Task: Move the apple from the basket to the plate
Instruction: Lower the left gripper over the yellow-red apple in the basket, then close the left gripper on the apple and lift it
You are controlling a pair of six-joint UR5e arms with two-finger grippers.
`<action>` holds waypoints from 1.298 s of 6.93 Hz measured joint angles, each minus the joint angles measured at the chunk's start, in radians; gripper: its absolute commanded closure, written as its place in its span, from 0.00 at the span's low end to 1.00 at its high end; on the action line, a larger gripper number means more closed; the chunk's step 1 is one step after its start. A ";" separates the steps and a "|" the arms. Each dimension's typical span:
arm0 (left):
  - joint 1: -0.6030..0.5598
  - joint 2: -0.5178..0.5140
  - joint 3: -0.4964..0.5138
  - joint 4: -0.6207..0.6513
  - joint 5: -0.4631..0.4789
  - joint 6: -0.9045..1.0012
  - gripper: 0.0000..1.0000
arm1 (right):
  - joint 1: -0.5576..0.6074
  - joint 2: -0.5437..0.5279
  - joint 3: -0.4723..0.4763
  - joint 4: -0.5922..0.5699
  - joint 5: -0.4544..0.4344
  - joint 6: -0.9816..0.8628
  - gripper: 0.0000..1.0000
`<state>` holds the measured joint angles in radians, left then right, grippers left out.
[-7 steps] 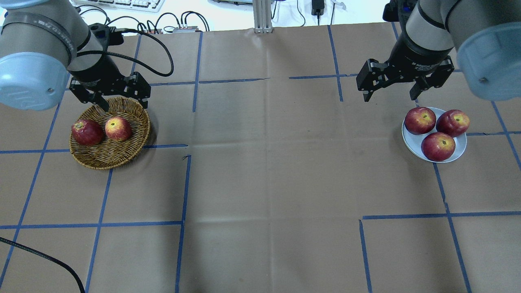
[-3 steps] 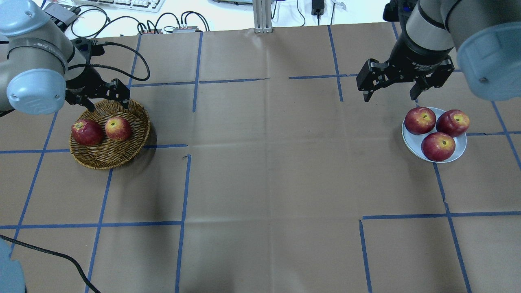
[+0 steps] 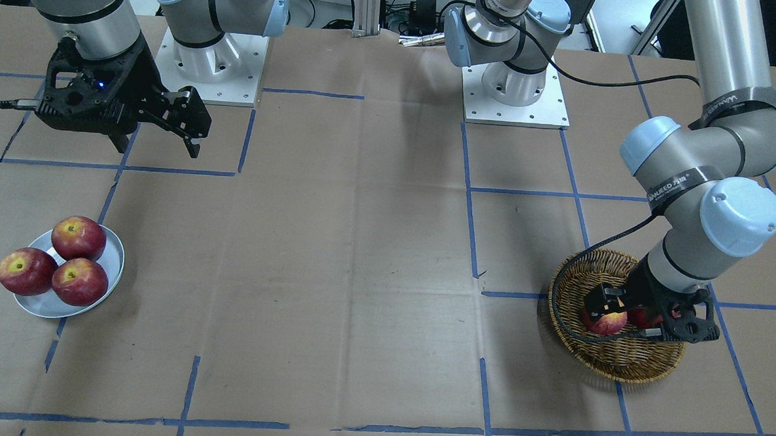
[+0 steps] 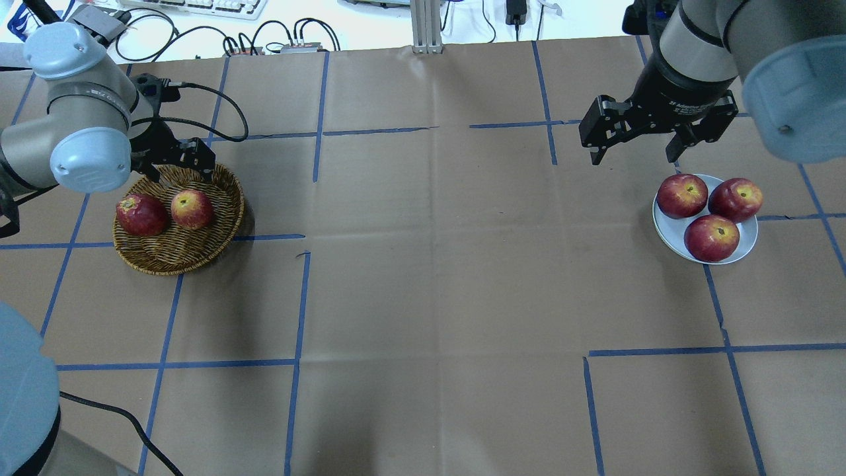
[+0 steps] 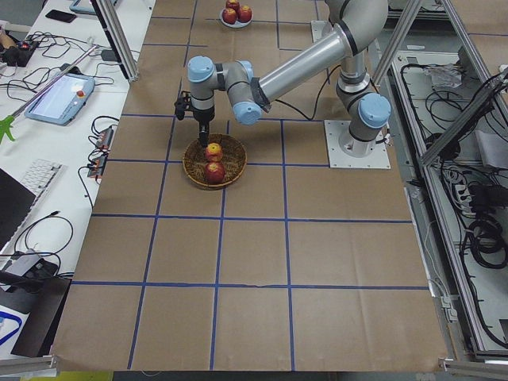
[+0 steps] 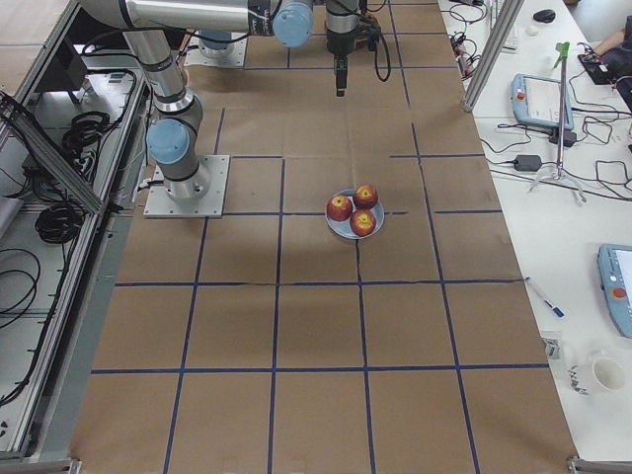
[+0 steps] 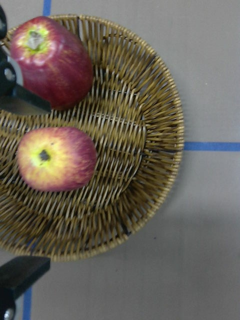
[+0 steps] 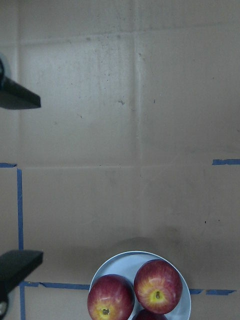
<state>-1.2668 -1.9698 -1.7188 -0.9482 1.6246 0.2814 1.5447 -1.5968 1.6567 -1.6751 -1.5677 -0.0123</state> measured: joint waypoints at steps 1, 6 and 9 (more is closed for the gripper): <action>0.009 -0.025 -0.001 0.010 0.002 0.008 0.01 | 0.000 0.000 0.000 0.000 0.000 0.000 0.00; 0.029 -0.053 -0.058 0.039 0.000 0.020 0.35 | 0.000 0.000 0.000 0.000 0.000 -0.001 0.00; 0.028 -0.058 -0.056 0.041 -0.005 0.017 0.49 | 0.000 0.000 0.000 0.000 0.000 -0.001 0.00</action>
<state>-1.2387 -2.0274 -1.7751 -0.9070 1.6192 0.2980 1.5447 -1.5969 1.6567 -1.6751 -1.5677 -0.0130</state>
